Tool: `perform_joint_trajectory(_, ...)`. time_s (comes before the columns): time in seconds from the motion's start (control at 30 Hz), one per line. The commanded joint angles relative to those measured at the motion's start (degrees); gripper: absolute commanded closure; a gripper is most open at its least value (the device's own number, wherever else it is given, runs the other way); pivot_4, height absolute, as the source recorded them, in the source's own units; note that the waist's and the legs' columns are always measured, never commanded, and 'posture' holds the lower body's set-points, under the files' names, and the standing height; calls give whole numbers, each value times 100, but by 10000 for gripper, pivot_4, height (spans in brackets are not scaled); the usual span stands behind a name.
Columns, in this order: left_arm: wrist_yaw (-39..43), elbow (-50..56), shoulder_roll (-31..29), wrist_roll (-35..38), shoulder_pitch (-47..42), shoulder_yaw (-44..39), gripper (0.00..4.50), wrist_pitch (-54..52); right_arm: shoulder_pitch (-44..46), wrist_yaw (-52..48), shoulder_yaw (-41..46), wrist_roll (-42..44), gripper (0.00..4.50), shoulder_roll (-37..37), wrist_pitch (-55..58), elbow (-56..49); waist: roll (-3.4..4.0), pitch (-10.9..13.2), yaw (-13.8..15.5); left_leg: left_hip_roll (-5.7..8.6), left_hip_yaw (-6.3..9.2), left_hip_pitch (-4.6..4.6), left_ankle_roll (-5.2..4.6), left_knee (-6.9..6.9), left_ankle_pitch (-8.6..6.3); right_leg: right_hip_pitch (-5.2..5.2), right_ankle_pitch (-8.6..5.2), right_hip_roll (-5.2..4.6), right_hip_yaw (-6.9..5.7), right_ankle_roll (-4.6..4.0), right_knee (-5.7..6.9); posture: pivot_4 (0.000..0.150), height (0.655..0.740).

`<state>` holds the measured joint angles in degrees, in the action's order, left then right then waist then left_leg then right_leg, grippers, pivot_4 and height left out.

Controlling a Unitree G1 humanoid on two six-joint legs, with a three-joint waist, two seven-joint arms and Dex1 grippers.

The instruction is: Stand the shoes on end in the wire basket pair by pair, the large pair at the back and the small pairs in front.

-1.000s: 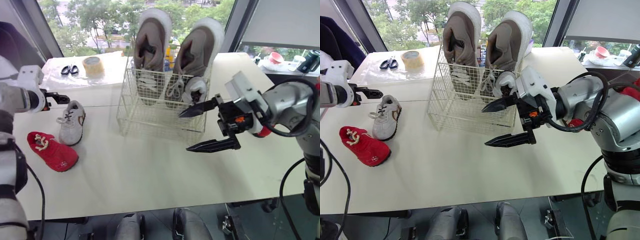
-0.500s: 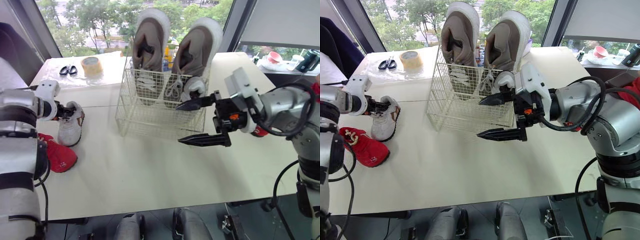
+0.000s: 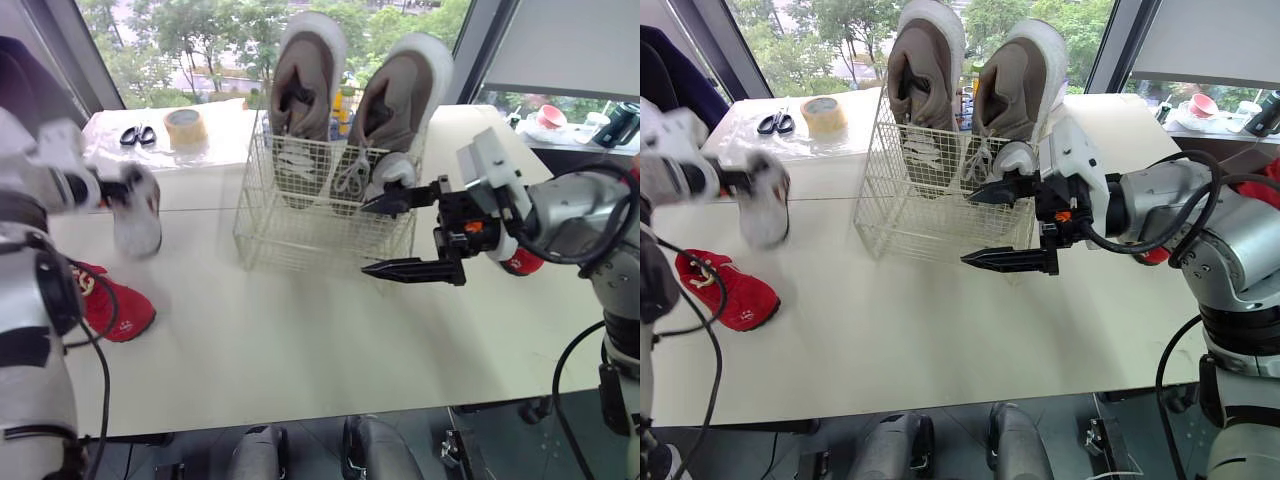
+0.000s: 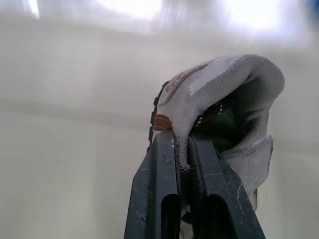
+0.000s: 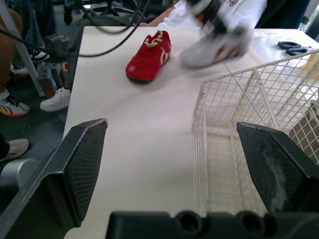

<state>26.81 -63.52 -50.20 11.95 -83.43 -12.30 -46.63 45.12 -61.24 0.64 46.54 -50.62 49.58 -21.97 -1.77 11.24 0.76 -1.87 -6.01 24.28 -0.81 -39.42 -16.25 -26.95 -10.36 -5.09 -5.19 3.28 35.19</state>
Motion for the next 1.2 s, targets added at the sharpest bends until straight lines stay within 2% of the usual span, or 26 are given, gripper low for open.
perform_joint_trajectory(0.03,44,2432,78,512,362,-375,44559,-378,6,52,285,-36,0,-105,-80,57,5,-2,-9,1,-1,1,6,-1,3,2,3,-2,0,5,1,1500,7400)
perform_joint_trajectory(0.1,-146,4039,390,1034,940,-1058,44559,-375,-24,133,374,-28,0,-109,-35,109,6,-2,-12,4,-1,-6,11,-1,6,8,7,-10,10,15,-3,1500,7400)
perform_joint_trajectory(0.23,-754,6863,1699,2029,2161,-2120,44559,206,38,422,623,92,0,-74,160,281,7,-2,-8,1,5,9,10,-43,5,14,16,-13,9,32,1,1500,7400)
perform_joint_trajectory(0.3,-1130,7632,2302,2267,2520,-2122,44559,340,73,512,652,144,0,-58,283,295,6,-1,-6,1,7,10,7,-61,4,19,20,-14,10,36,-2,1500,7400)
perform_joint_trajectory(0.37,-1267,8080,2769,2171,2808,-1699,44559,673,96,562,646,186,0,-37,401,307,6,-1,-2,2,9,-2,3,-67,2,32,22,-13,12,38,-3,1500,7400)
perform_joint_trajectory(0.47,-1276,8252,3294,1915,2946,-984,44559,1252,99,579,544,102,0,-34,401,327,4,-2,27,4,7,-25,-9,-67,-5,59,22,-7,10,36,-4,1500,7400)
perform_joint_trajectory(0.57,-1366,8145,3695,1754,2987,-658,44559,1789,112,568,507,30,0,-64,385,360,4,-3,38,7,6,-28,-28,-68,-15,64,23,-7,9,34,-8,1500,7400)
perform_joint_trajectory(0.83,-1524,7847,4208,743,3626,363,44559,3130,26,733,713,178,0,-111,586,215,7,-4,1,5,4,-41,-33,-62,-18,59,24,9,20,32,-3,1500,7400)
perform_joint_trajectory(0.9,-1581,7802,4369,692,3783,488,44559,3278,-2,790,761,213,0,-117,623,184,8,-4,4,4,5,-40,-35,-64,-19,60,24,8,20,32,-4,1500,7400)
perform_joint_trajectory(0.97,-1547,7727,4412,304,4113,776,44559,3730,-26,840,803,241,0,-112,659,155,8,-4,13,2,7,-38,-40,-66,-22,61,24,5,21,32,-5,1500,7400)
perform_joint_trajectory(1.2,-1603,7000,4656,-403,4951,1231,44559,4832,2,934,806,272,0,-77,671,177,13,-8,12,1,7,-40,-47,-67,-26,62,24,2,21,31,-6,1500,7400)
